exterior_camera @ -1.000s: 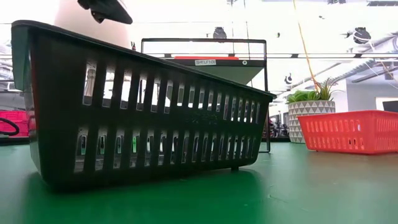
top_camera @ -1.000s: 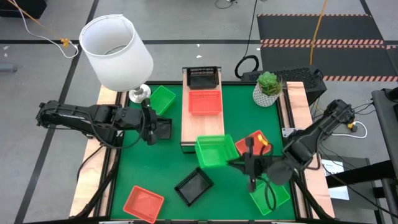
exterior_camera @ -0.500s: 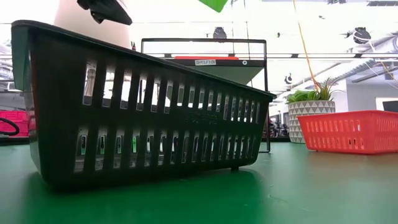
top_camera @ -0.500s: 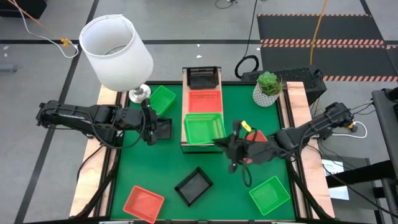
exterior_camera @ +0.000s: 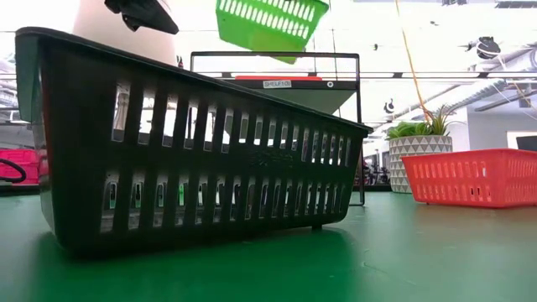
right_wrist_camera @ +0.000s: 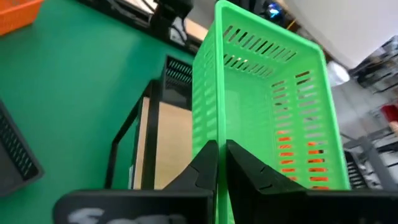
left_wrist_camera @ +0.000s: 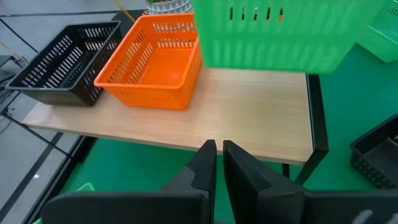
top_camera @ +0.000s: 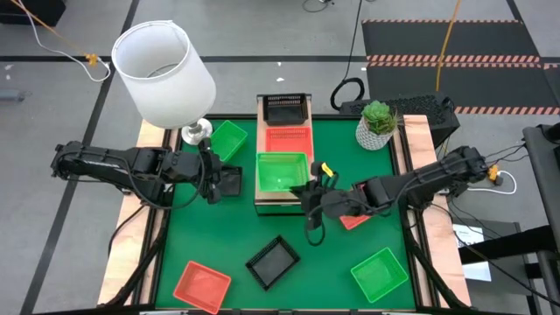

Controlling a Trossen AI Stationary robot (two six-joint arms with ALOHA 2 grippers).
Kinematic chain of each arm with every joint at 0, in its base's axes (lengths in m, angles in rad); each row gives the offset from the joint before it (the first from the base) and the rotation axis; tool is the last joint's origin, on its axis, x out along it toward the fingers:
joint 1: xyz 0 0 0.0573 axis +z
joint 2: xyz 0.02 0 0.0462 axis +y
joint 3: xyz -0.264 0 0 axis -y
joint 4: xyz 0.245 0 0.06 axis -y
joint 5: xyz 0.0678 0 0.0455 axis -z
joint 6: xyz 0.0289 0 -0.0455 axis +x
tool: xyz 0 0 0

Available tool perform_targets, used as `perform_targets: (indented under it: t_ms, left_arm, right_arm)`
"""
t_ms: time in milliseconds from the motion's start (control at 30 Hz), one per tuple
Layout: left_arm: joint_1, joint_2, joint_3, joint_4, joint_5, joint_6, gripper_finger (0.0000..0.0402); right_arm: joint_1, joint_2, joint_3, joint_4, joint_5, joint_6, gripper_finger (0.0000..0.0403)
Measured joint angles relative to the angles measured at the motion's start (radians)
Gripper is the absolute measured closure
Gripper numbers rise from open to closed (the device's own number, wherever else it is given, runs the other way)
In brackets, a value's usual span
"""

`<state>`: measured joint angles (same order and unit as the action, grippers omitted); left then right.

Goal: Stack baskets on shelf by color
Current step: Put the bottom left green bin on the shelf

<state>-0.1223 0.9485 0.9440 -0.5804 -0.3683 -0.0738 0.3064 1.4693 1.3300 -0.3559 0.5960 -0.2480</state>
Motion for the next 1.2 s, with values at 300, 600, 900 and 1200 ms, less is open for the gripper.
perform_targets:
  t_ms: [300, 600, 900, 1200]
  left_arm:
    - [0.0, 0.0, 0.0, 0.001, 0.0, 0.0, 0.0369]
    - [0.0, 0.0, 0.0, 0.002, 0.0, -0.002, 0.0369]
    - [0.0, 0.0, 0.0, 0.007, 0.0, -0.003, 0.0369]
    - [0.0, 0.0, 0.0, 0.007, 0.0, -0.003, 0.0369]
  right_arm:
    - [-0.015, 0.0, 0.0, -0.057, -0.051, 0.033, 0.039]
    - [-0.02, 0.0, -0.018, -0.092, -0.051, 0.119, 0.039]
    - [-0.032, 0.0, -0.064, -0.064, -0.052, 0.158, 0.039]
    - [-0.039, 0.0, -0.096, -0.038, -0.081, 0.184, 0.0389]
